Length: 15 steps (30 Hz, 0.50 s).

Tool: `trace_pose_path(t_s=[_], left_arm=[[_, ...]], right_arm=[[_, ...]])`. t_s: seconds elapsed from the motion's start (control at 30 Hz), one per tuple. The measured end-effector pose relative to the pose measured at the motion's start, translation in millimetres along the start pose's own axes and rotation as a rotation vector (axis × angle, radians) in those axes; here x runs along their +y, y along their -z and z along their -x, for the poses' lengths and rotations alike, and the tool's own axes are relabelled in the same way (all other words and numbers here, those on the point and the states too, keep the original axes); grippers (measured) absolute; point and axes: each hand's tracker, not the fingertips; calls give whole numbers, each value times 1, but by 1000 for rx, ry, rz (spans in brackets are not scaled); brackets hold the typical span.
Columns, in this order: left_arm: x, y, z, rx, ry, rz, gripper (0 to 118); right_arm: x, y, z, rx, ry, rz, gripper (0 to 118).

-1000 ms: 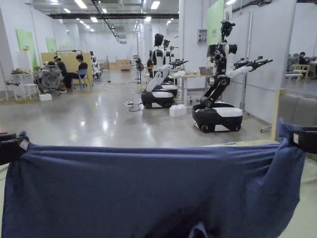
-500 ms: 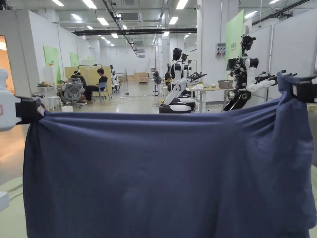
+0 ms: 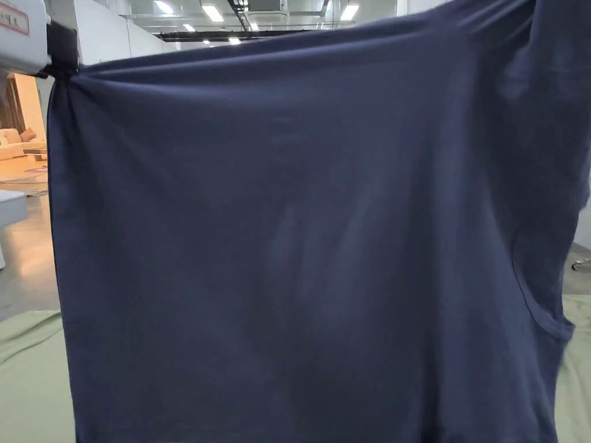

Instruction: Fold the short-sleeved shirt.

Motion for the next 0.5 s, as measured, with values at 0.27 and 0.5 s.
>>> trace_pose_path(t_s=[0.27,0.5], left_arm=[[-2,46,-9,6,-99,-34,3],[-93,73,-40,-56,-1,103,3]], right_arm=[[-7,41,4,-25,65,-69,8],[-119,58,20,86,-40,-52,8]])
